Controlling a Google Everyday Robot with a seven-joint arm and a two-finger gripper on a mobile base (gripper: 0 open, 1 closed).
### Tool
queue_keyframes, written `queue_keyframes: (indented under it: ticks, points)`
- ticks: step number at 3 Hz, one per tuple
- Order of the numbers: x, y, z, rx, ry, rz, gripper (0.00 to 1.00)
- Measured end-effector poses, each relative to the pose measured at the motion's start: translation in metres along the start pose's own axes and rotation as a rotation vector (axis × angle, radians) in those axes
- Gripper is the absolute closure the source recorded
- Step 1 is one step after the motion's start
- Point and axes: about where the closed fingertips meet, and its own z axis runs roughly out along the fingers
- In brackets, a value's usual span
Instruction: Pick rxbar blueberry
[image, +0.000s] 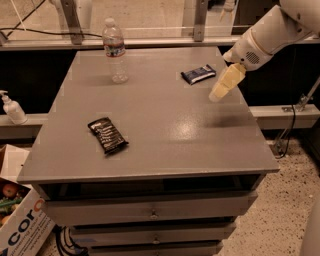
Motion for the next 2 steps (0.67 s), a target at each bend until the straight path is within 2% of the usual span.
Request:
queue_keyframes:
  ticks: [2]
  points:
    - [-0.006, -0.046, 0.046, 0.001, -0.134, 0.161, 0.0]
